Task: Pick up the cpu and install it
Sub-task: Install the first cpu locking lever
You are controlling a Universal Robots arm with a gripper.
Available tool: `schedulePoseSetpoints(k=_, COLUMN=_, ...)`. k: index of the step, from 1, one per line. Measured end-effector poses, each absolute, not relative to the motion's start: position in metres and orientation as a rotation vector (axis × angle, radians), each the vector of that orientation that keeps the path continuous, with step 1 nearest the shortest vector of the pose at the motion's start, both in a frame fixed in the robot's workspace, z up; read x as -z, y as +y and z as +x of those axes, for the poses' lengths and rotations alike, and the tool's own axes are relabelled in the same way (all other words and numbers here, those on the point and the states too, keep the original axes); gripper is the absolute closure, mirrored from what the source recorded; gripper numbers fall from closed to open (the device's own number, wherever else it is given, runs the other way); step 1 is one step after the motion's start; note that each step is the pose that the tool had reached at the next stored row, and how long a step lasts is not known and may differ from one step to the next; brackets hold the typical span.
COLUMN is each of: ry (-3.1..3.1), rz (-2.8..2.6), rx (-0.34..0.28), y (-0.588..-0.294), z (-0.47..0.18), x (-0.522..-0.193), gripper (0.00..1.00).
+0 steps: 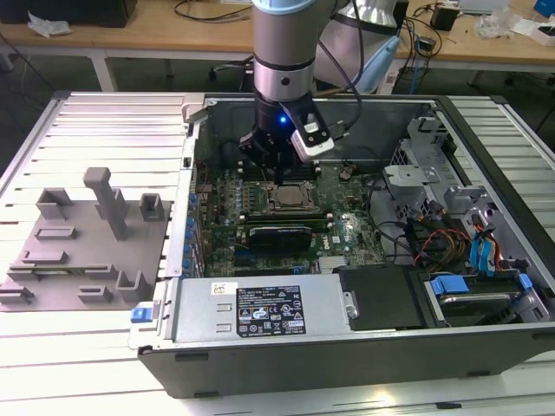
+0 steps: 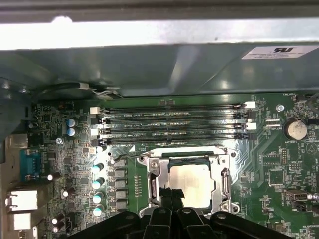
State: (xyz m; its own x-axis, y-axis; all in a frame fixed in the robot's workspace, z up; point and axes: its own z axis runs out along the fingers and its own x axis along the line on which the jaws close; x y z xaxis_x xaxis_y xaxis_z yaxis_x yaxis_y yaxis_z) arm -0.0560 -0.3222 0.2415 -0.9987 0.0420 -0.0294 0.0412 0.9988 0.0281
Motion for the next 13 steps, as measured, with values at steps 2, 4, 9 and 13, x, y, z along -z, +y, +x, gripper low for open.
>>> schedulePoseSetpoints(k=2, ry=3.111, rz=0.065, rx=-0.043, y=-0.322, z=-0.056, x=-0.244, gripper=0.89)
schedulePoseSetpoints(k=4, ry=3.111, rz=0.065, rx=-0.043, y=-0.322, z=-0.056, x=-0.247, gripper=0.89)
schedulePoseSetpoints(k=9, ry=3.111, rz=0.065, rx=-0.043, y=-0.322, z=-0.056, x=-0.251, gripper=0.89)
schedulePoseSetpoints(k=13, ry=3.111, rz=0.065, rx=-0.043, y=-0.322, z=-0.056, x=-0.253, gripper=0.89)
